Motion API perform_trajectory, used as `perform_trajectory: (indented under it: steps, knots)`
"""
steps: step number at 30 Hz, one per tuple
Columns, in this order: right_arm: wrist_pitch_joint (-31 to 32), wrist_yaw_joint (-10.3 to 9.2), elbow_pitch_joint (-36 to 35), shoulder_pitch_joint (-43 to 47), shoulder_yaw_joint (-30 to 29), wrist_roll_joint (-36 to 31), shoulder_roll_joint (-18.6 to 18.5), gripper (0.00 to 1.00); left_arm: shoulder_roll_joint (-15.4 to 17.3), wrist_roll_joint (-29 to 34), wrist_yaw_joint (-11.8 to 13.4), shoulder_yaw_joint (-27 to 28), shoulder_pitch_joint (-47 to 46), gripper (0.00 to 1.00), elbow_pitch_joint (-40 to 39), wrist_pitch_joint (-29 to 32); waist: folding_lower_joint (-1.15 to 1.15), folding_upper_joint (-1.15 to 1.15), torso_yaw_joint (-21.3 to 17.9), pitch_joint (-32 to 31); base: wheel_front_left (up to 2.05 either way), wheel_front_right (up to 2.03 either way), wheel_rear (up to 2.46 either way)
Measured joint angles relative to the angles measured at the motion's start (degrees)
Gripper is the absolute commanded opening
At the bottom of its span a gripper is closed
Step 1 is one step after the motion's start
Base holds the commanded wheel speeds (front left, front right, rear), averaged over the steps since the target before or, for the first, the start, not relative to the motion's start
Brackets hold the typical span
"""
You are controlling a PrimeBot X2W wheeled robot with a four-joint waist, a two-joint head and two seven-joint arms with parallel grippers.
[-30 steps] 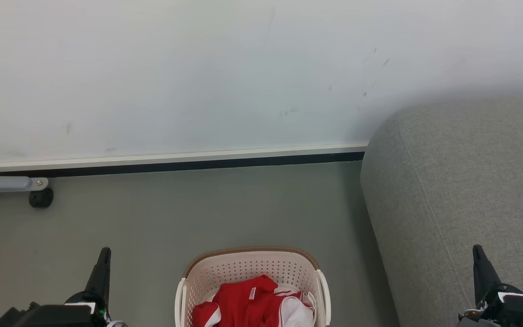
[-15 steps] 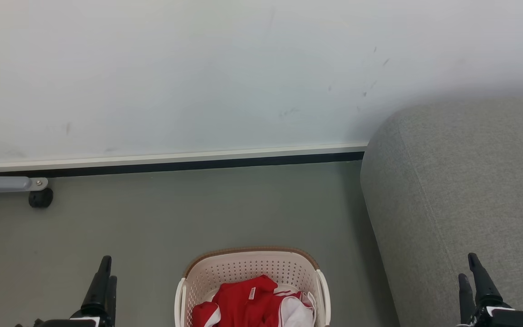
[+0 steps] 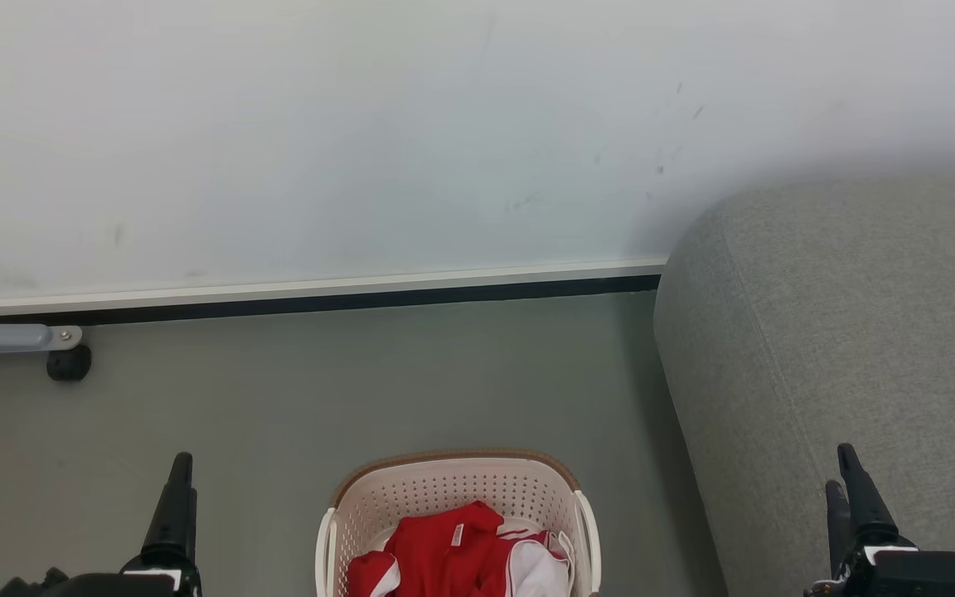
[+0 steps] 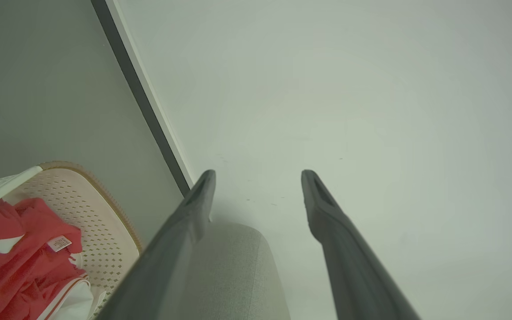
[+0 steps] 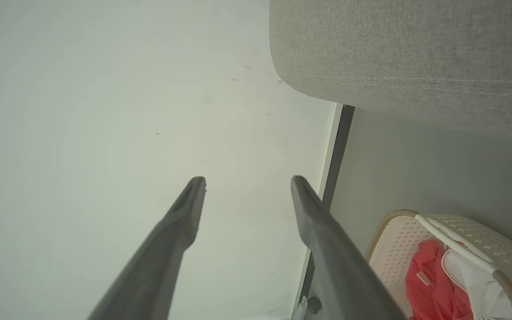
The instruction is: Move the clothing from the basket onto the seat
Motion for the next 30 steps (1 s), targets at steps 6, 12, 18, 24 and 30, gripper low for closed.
perform_trajectory:
  steps: [6, 12, 18, 24, 30]
  knots:
    - [-1.1, 0.00, -1.0, -0.5, 1.3, -4.7, 0.0, 1.00, 1.3, 4.2, 0.0, -1.5, 0.0, 1.00, -1.1, -1.4, 0.00, 0.00, -0.3, 0.0, 0.00, 0.00, 0.00]
    - [-2.2, -0.11, -1.5, -0.6, 3.3, -10.1, -0.2, 1.00, 2.9, 11.1, 0.0, -3.3, 0.0, 1.00, -2.0, -2.7, 0.00, 0.00, -0.5, 0.0, 0.00, 0.00, 0.00]
    - [-3.5, -1.97, -2.2, -1.6, 5.5, -18.2, -1.3, 1.00, 4.8, 18.4, 1.0, -5.1, 0.0, 1.00, -2.6, -4.0, 0.00, 0.00, -0.7, 0.0, 0.00, 0.00, 0.00]
    - [-4.6, -3.80, -3.2, -2.0, 8.0, -25.7, -2.2, 1.00, 6.0, 24.9, 2.5, -6.7, 0.0, 1.00, -3.1, -5.1, 0.00, 0.00, -0.9, 0.0, 0.00, 0.00, 0.00]
    - [-5.9, -4.94, -3.6, -2.6, 9.8, -31.2, -2.9, 1.00, 6.5, 29.1, 3.3, -7.5, -0.1, 1.00, -3.6, -6.5, 0.00, 0.00, -1.0, 0.0, 0.00, 0.00, 0.00]
